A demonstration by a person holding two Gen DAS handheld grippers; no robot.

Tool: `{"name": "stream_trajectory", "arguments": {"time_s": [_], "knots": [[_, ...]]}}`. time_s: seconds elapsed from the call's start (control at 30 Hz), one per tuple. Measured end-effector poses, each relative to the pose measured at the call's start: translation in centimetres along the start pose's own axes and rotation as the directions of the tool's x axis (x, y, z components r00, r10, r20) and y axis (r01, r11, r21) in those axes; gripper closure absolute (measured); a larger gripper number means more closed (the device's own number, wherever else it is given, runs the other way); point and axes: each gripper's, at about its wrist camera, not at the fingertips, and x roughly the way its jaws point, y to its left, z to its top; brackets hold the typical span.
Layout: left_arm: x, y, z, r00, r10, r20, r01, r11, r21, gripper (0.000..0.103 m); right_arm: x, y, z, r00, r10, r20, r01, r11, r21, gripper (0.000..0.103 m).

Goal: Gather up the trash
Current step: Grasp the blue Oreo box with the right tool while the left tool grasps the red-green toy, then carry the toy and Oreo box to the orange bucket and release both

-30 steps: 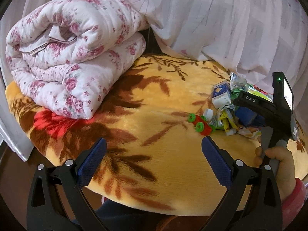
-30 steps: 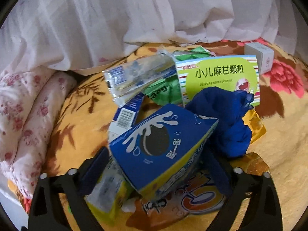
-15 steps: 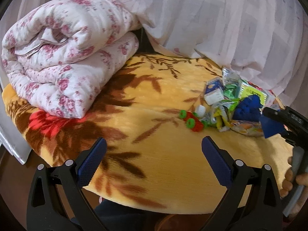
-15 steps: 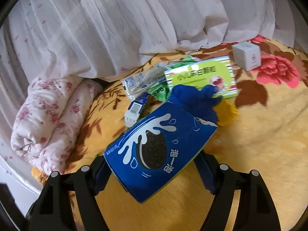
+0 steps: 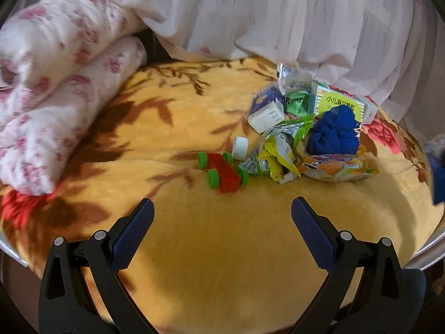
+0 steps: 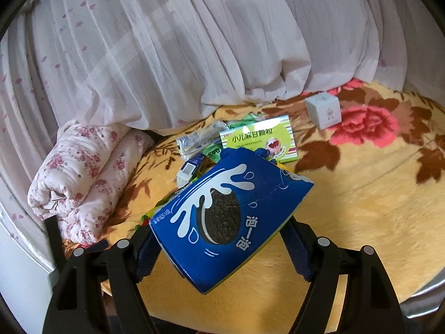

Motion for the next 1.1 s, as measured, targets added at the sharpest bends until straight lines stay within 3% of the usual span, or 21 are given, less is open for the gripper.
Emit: {"name": "stream_trajectory", "arguments": {"time_s": [0.23,0.5,0.77,1.1], "knots": [[5.1,0.6,1.7,0.995,0.056,-0.086,-0.056,0.998,0.01,0.01,-1.3,-0.7,0.0,1.0,0.012,0.024,-0.012,1.0,0.008,0.027],[6.6,0.7,2.3,0.991,0.026,-0.129,-0.023,1.0,0.018,0.068,-1.3,-1.0,-0.5,1.0,0.019,0.011,-0.019,1.0,0.012,0.027],[2.3,1.2,1.5,0.997,-0.026,-0.077,0.029,0.999,0.035,0.068,-1.8,0.3,-1.4,0.999,0.038,0.006,-0.038,0.999,-0.032,0.027],[-7.2,-0.1,-1.8,0.988,-0.157,-0.003,0.156,0.981,0.113,0.068,-3.6,3.0,-3.4,0.998,0.051,-0.028,-0.054,0.988,-0.147,0.027]]}}
